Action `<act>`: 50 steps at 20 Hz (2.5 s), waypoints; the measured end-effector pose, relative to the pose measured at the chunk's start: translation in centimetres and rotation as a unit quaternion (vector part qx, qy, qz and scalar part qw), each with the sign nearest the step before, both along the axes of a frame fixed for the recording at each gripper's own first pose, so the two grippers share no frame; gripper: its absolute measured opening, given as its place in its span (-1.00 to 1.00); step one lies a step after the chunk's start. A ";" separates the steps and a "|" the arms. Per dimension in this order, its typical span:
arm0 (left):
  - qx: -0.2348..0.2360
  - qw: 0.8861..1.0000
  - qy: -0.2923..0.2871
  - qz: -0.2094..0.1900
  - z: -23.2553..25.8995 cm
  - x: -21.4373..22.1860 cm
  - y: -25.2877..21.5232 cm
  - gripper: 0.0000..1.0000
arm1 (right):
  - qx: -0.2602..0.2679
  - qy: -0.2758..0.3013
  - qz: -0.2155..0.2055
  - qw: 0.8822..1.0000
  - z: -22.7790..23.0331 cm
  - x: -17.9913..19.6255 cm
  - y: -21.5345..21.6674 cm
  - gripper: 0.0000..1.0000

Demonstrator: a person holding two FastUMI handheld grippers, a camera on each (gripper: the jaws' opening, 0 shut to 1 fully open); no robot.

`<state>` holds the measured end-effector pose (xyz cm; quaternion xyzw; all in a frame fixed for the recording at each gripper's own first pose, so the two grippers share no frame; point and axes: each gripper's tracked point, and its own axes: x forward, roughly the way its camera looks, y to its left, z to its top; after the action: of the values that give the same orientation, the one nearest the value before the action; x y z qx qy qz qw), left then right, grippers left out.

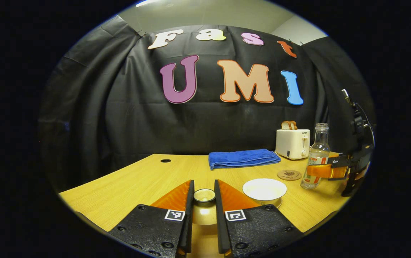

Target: Open the teacup lid with one hand, grasp the water bottle and pour water into the teacup with the other hand; after pouring, place the water bottle on the coaster and then close the teacup lid.

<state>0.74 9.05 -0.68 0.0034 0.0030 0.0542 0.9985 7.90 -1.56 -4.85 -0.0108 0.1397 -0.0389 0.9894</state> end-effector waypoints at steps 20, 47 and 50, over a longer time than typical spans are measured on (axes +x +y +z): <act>-0.001 1.000 -0.004 0.014 -0.3 -0.2 1.6 -0.48 | -0.189 -0.008 -0.039 0.981 2.6 -0.5 -0.2 0.65; -0.002 1.000 -0.002 0.014 -0.1 -0.2 1.6 -0.48 | -0.682 0.019 0.030 0.730 2.9 3.2 6.0 0.63; -0.002 1.000 -0.002 0.013 -0.2 -0.2 1.6 -0.48 | -0.704 0.022 0.035 0.709 2.9 3.3 6.0 0.62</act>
<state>0.50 10.60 -0.86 0.0012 0.0014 0.0674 0.9977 11.19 4.46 -1.96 -0.7101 0.0928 -0.0913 0.6920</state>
